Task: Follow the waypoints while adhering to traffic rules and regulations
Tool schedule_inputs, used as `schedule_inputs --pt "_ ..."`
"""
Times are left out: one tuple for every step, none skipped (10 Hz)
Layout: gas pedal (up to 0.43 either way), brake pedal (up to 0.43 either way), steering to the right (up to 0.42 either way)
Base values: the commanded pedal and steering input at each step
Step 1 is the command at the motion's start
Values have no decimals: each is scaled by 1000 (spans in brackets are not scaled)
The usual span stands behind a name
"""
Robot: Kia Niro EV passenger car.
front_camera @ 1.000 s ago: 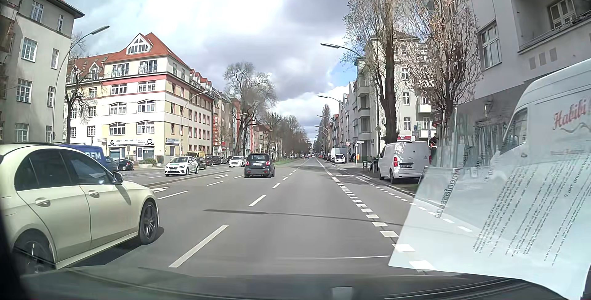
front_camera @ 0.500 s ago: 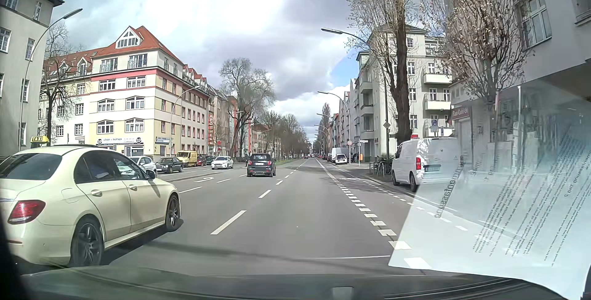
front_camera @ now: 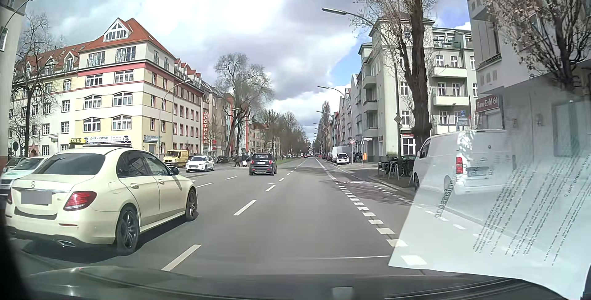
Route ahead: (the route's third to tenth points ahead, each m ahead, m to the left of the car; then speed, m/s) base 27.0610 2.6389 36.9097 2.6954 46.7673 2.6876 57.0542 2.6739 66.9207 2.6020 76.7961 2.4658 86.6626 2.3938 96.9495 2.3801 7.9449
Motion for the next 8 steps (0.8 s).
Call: schedule_inputs --pt "39 37 1" --pt "39 37 1" --pt "39 37 1" --pt "39 37 1" --pt "39 37 1" --pt "39 37 1" --pt "39 37 -1" --pt "39 37 -1"
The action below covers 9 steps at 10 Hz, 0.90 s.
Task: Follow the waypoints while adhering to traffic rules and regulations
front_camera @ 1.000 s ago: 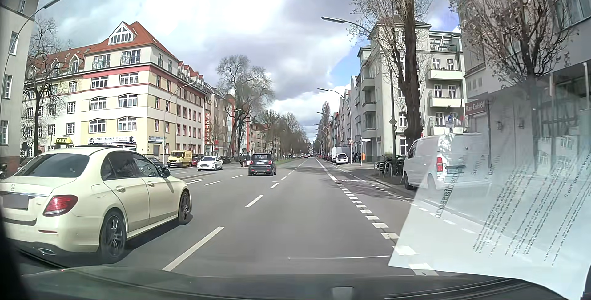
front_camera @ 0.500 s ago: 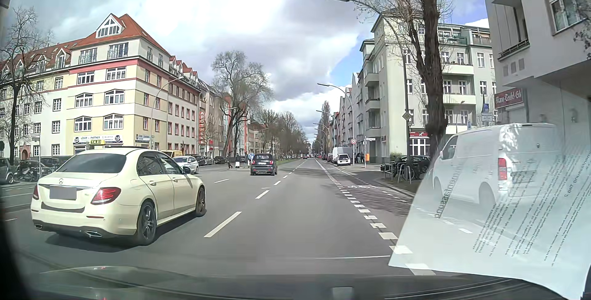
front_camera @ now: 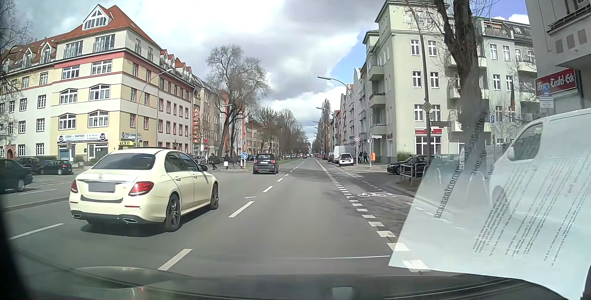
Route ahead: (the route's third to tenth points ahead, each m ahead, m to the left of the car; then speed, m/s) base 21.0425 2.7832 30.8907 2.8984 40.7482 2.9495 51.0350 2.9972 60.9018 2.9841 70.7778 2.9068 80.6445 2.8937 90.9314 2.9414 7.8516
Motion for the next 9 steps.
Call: schedule_inputs --pt "39 37 -1" --pt "39 37 -2" --pt "39 37 -2" --pt "39 30 -1" --pt "39 37 -2" --pt "39 37 -2" --pt "39 37 -2" --pt "39 37 -2" --pt "39 37 -1"
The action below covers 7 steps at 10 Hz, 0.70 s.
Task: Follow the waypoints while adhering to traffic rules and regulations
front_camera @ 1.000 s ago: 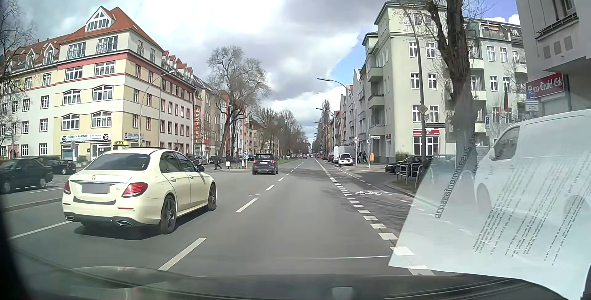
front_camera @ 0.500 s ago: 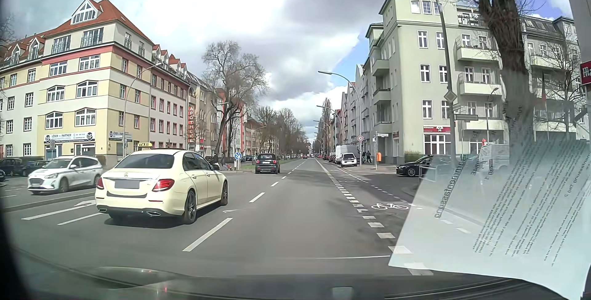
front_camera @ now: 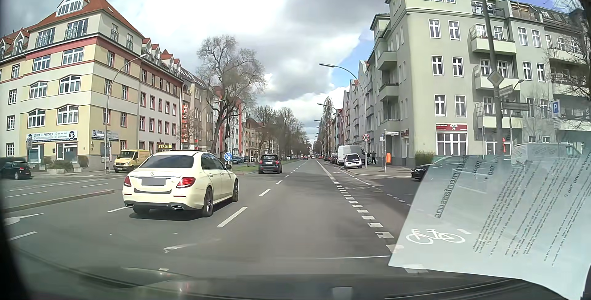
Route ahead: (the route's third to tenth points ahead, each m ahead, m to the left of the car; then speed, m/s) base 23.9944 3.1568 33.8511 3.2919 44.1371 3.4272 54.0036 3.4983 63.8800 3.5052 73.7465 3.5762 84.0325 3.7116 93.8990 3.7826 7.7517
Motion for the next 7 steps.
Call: schedule_inputs --pt "39 37 -1" --pt "39 37 -1" --pt "39 37 -1" --pt "39 37 -1" --pt "39 37 -1" --pt "39 37 -1" --pt "39 37 0"
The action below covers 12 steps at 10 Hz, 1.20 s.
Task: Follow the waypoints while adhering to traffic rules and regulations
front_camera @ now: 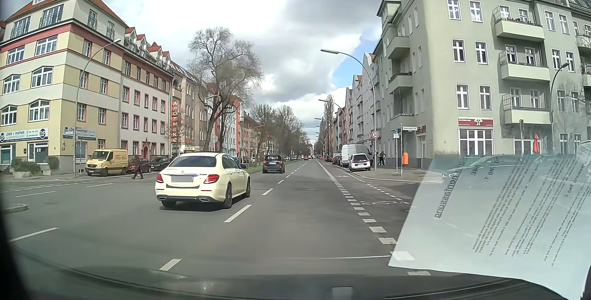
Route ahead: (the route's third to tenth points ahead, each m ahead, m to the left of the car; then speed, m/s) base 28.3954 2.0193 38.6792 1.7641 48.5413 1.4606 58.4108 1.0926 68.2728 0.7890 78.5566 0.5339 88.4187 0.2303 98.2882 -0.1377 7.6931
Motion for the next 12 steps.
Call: schedule_inputs --pt "39 37 0" --pt "39 37 0" --pt "39 37 0" --pt "39 37 0" --pt "39 37 0" --pt "39 37 0" --pt "39 37 0" --pt "39 37 0" --pt "39 37 0" --pt "39 37 0" --pt "39 37 0" --pt "39 37 0"
